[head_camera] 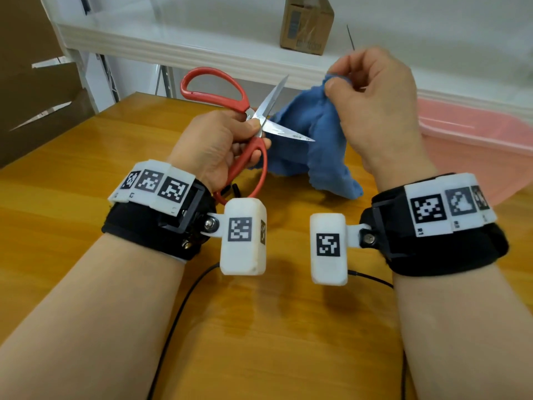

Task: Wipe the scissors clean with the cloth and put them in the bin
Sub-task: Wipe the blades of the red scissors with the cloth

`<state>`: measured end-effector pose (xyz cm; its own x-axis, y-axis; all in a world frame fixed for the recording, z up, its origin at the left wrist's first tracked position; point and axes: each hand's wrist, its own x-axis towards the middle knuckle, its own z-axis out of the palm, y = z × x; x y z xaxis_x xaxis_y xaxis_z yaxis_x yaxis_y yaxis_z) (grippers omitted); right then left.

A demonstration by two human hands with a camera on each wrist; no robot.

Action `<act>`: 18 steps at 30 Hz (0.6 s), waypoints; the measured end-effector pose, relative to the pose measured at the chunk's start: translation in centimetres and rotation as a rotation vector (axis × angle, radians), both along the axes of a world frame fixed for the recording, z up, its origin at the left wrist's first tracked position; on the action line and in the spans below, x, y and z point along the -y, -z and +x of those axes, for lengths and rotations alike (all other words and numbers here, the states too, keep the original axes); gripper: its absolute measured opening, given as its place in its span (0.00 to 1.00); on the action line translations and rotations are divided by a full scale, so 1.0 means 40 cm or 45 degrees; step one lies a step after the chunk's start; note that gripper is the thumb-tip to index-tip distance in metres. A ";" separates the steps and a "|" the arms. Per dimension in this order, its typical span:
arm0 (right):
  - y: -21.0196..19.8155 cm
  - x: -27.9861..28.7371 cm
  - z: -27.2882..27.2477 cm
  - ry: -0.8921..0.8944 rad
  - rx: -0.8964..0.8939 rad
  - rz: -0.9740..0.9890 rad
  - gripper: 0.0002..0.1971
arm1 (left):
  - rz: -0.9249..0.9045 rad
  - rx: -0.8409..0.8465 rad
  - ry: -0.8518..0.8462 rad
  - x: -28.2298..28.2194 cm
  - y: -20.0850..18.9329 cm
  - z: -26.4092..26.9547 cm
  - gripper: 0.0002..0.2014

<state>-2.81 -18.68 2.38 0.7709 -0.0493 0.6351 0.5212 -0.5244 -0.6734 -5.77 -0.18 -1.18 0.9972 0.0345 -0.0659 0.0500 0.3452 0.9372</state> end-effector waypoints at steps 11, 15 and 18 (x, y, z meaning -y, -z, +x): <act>-0.004 -0.016 -0.028 0.080 0.169 -0.377 0.03 | -0.354 -0.140 -0.163 -0.002 0.014 0.018 0.04; 0.002 -0.041 -0.026 -0.011 0.068 -0.416 0.04 | -0.395 -0.130 -0.116 0.006 0.011 0.016 0.02; 0.015 -0.066 -0.030 -0.052 0.057 -0.549 0.06 | -0.372 -0.125 -0.069 0.012 0.011 0.013 0.02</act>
